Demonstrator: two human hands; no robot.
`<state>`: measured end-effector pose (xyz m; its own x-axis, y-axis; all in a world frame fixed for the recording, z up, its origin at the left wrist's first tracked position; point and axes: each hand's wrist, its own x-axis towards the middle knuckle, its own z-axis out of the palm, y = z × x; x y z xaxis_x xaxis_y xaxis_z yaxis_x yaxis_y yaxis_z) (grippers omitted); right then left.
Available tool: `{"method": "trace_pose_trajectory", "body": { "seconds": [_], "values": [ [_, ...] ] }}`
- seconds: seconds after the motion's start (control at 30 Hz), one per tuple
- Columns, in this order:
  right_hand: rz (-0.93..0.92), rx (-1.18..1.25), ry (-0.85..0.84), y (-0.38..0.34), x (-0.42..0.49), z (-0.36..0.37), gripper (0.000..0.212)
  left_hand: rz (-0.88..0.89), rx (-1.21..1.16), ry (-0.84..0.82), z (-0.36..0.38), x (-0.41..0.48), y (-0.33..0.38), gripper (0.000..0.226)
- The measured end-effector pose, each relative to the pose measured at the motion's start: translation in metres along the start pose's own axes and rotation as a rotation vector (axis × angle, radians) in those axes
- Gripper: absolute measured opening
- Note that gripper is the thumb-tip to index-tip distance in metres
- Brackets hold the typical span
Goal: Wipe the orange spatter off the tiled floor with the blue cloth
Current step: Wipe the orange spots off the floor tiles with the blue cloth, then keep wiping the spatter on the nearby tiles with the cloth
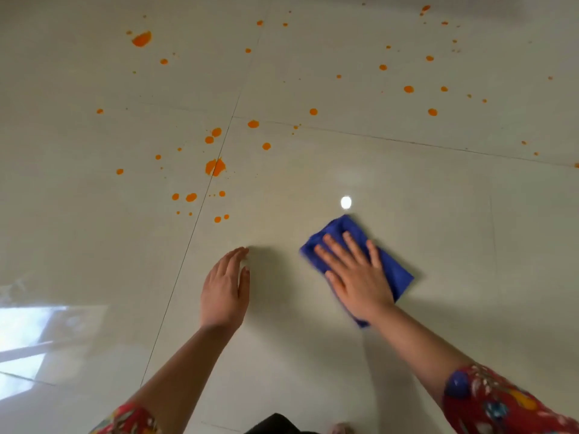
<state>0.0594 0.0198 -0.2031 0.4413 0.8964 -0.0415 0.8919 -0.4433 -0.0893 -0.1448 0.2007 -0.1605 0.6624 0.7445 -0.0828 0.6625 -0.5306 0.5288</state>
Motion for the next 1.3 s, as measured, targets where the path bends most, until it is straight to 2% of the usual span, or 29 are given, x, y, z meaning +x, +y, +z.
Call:
{"method": "trace_pose_trajectory", "body": {
  "seconds": [0.1, 0.17, 0.23, 0.3, 0.33, 0.4, 0.43, 0.47, 0.5, 0.57, 0.63, 0.67, 0.73, 0.83, 0.97, 1.07, 1.17, 1.23, 1.3],
  "values": [
    [0.452, 0.1, -0.014, 0.011, 0.028, -0.012, 0.053, 0.022, -0.01, -0.049, 0.003, -0.004, 0.012, 0.054],
    [0.635, 0.209, 0.027, -0.015, 0.038, -0.013, 0.055, 0.01, -0.038, -0.078, 0.006, 0.004, 0.02, 0.055],
    [0.621, 0.287, 0.007, -0.049, 0.026, -0.011, 0.059, -0.003, -0.068, -0.096, 0.007, 0.008, 0.03, 0.05],
    [0.458, 0.355, -0.033, -0.063, 0.01, -0.016, 0.064, -0.031, -0.112, -0.114, 0.007, 0.012, 0.042, 0.038],
    [0.432, 0.486, -0.024, -0.057, 0.005, -0.023, 0.064, -0.05, -0.139, -0.137, 0.007, 0.013, 0.047, 0.035],
    [0.553, 0.759, 0.155, -0.038, -0.003, -0.032, 0.056, -0.097, -0.163, -0.207, 0.004, 0.016, 0.055, 0.033],
    [0.675, 0.739, 0.258, -0.028, -0.006, -0.037, 0.054, -0.11, -0.156, -0.25, 0.002, 0.017, 0.057, 0.033],
    [0.781, 0.651, 0.271, -0.02, -0.007, -0.041, 0.057, -0.113, -0.136, -0.302, -0.001, 0.019, 0.058, 0.033],
    [0.839, 0.575, 0.188, -0.015, -0.006, -0.046, 0.063, -0.107, -0.104, -0.367, -0.005, 0.021, 0.06, 0.033],
    [0.845, 0.571, -0.054, -0.017, -0.004, -0.055, 0.069, -0.072, -0.008, -0.524, -0.017, 0.027, 0.065, 0.033],
    [0.847, 0.692, -0.226, -0.018, 0.001, -0.061, 0.047, -0.025, 0.091, -0.666, -0.033, 0.036, 0.072, 0.031],
    [0.854, 0.77, -0.267, -0.017, 0.005, -0.066, 0.031, -0.01, 0.109, -0.721, -0.042, 0.04, 0.076, 0.031],
    [0.861, 0.979, -0.283, -0.015, 0.01, -0.072, 0.013, -0.006, 0.088, -0.772, -0.057, 0.051, 0.089, 0.03],
    [0.812, 1.272, -0.148, -0.026, 0.024, -0.095, 0.01, -0.138, -0.104, -0.789, -0.082, 0.065, 0.108, 0.035],
    [0.723, 1.507, 0.052, -0.055, 0.051, -0.142, 0.015, -0.411, -0.595, -0.848, -0.109, 0.078, 0.127, 0.056],
    [0.596, 1.614, -0.073, -0.079, 0.069, -0.174, 0.017, -0.524, -0.974, -0.849, -0.122, 0.085, 0.134, 0.068],
    [0.514, 1.679, -0.242, -0.085, 0.081, -0.194, 0.027, -0.593, -1.183, -0.686, -0.127, 0.096, 0.129, 0.052],
    [0.5, 1.605, -0.225, -0.084, 0.088, -0.198, 0.028, -0.645, -1.268, -0.614, -0.132, 0.104, 0.114, 0.045],
    [0.51, 1.512, -0.183, -0.087, 0.096, -0.202, 0.026, -0.621, -1.355, -0.652, -0.139, 0.114, 0.098, 0.047]
  ]
}}
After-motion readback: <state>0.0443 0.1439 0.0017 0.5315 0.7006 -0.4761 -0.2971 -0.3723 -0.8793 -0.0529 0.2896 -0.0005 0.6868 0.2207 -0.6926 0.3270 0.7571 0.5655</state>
